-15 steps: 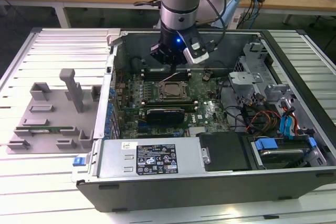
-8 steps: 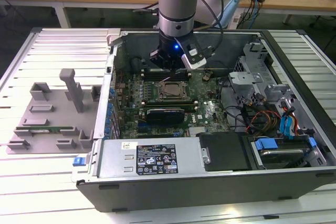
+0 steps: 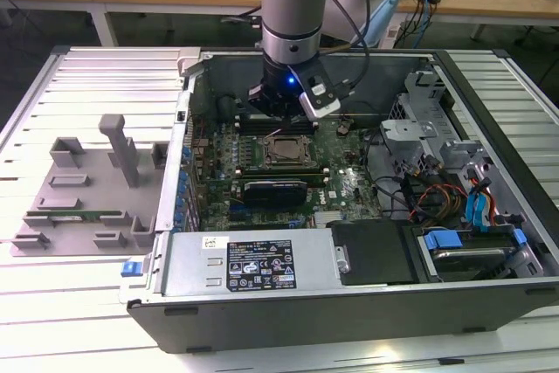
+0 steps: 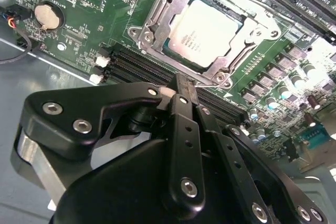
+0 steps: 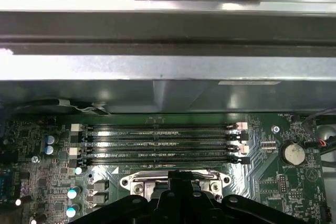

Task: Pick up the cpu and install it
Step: 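Install the first cpu locking lever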

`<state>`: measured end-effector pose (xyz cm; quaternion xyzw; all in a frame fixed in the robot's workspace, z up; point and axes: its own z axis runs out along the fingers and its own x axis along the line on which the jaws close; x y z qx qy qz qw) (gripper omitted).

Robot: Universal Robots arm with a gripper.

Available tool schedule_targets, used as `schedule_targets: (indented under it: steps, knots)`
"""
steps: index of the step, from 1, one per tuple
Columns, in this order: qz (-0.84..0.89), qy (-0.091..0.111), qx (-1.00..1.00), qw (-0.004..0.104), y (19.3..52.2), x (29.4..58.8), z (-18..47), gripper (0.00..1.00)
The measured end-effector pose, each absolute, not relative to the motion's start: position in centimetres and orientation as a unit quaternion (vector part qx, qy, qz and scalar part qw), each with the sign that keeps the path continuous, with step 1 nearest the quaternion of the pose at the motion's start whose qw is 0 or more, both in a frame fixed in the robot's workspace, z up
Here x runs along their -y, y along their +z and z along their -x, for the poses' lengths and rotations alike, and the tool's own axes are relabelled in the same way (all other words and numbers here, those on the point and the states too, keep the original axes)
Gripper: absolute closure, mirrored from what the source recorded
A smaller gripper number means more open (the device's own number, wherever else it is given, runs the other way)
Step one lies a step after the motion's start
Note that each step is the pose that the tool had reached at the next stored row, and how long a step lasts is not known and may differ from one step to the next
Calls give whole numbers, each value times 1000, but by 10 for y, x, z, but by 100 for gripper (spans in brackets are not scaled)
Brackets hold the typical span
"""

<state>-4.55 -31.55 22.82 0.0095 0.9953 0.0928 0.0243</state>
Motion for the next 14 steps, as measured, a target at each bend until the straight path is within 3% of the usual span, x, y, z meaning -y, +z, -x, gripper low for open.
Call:
schedule_targets:
  steps: [14]
  knots:
    - [-16, 91, -995, 25, 220, 311, 46, 89]
